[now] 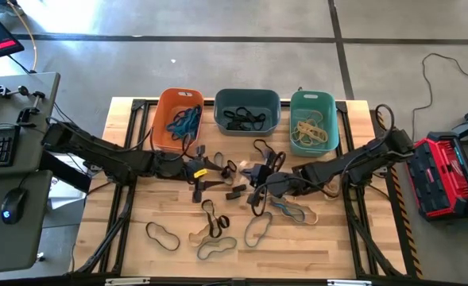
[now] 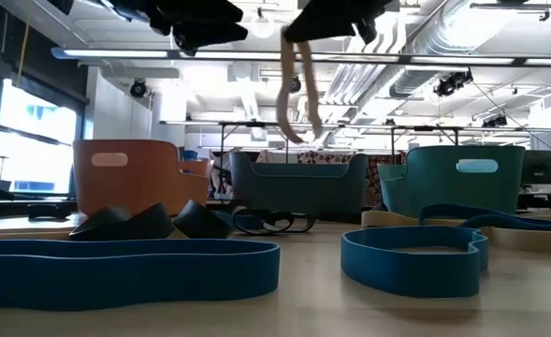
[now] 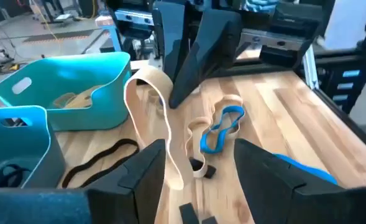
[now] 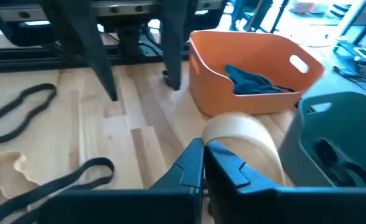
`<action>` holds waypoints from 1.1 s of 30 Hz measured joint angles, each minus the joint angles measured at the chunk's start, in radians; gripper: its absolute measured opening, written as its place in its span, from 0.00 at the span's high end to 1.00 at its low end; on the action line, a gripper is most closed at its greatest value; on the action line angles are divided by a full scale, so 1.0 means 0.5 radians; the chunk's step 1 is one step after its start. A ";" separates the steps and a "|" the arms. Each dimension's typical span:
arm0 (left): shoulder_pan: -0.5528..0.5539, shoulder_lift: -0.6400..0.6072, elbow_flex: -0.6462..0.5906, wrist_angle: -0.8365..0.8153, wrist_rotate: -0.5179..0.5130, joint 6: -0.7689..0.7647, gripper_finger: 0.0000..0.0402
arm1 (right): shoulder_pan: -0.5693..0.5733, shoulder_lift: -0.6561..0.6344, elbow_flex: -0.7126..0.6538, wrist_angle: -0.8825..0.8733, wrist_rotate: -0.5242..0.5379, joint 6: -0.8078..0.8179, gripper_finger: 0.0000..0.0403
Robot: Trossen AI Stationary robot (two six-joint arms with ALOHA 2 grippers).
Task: Sort rubber bands into baskets
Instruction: Put the brown rubber band into the green bin
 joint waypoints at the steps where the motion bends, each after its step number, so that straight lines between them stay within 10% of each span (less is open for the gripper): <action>1: 0.002 0.000 -0.035 0.057 0.000 -0.016 0.54 | 0.003 -0.009 0.000 -0.019 0.013 0.011 1.00; 19: 0.003 0.001 -0.375 0.575 -0.077 -0.114 0.54 | -0.193 -0.280 0.000 -1.165 0.512 0.718 1.00; 33: 0.003 0.001 -0.377 0.568 -0.019 -0.149 0.54 | -0.820 -0.470 0.000 -1.763 0.592 0.835 1.00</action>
